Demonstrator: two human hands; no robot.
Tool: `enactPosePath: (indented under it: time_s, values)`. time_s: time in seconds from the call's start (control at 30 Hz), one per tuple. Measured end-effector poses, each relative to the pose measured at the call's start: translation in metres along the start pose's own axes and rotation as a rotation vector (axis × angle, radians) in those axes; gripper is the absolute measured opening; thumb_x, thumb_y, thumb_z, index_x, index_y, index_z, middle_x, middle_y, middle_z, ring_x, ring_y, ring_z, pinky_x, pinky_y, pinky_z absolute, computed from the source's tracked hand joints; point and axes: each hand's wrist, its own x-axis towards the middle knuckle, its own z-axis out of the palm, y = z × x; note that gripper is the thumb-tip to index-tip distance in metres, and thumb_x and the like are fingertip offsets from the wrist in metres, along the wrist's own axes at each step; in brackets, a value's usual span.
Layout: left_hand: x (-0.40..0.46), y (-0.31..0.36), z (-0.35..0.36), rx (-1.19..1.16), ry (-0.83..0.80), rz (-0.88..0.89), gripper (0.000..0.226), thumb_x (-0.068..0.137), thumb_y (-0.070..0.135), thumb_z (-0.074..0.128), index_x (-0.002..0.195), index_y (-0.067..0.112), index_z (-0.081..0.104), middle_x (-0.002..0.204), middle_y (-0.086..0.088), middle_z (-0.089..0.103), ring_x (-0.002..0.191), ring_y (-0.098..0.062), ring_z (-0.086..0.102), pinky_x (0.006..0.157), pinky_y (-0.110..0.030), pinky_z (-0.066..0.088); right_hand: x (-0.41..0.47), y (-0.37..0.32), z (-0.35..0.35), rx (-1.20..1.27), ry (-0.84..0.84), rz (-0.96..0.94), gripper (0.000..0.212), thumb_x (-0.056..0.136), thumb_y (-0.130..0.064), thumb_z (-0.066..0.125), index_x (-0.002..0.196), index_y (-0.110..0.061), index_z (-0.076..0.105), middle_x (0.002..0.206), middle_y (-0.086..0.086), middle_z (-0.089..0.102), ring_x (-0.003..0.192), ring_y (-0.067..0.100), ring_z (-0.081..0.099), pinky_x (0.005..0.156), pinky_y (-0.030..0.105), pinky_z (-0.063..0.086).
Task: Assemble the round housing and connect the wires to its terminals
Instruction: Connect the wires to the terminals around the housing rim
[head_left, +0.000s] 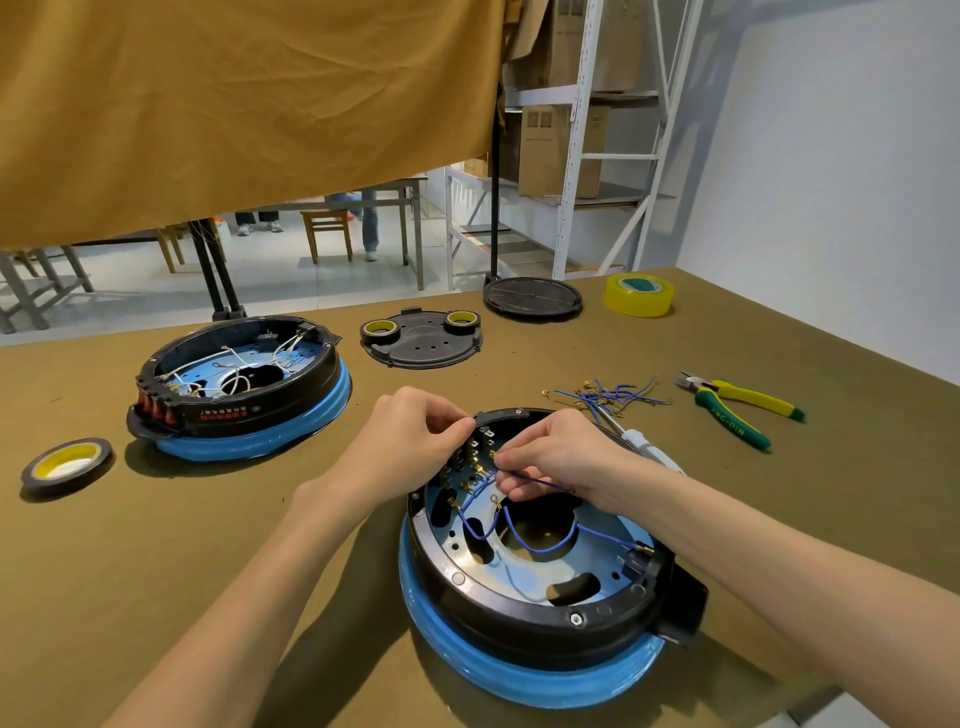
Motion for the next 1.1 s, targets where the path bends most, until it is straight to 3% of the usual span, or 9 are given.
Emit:
enactPosePath:
  time_s: [0.33,0.67,1.1]
  values:
    - [-0.001,0.002,-0.001,0.012,-0.018,0.007,0.023,0.1,0.035,0.063,0.112,0.023,0.079,0.091,0.016,0.073,0.085,0.006,0.065,0.064,-0.005,0.047,0.001,0.0,0.002,-0.005,0.02,-0.016,0.009,0.093,0.004,0.069,0.101,0.008,0.07,0.075,0.019,0.074,0.062,0.022,0.073,0.063,0.029,0.063]
    - [-0.001,0.002,0.0,0.015,-0.008,0.012,0.023,0.1,0.036,0.063,0.112,0.023,0.079,0.087,0.019,0.07,0.083,0.009,0.064,0.061,0.0,0.045,-0.001,-0.004,0.002,0.02,0.03,0.03,0.011,0.093,0.007,0.067,0.103,0.01,0.069,0.077,0.021,0.073,0.062,0.023,0.072,0.06,0.028,0.063]
    - [-0.001,0.001,-0.001,0.015,-0.016,0.0,0.024,0.1,0.035,0.064,0.114,0.022,0.078,0.091,0.016,0.072,0.085,0.007,0.064,0.065,-0.005,0.045,-0.003,-0.01,0.006,0.06,0.054,0.075,0.007,0.093,0.01,0.065,0.099,0.013,0.068,0.07,0.021,0.07,0.056,0.022,0.07,0.052,0.024,0.06]
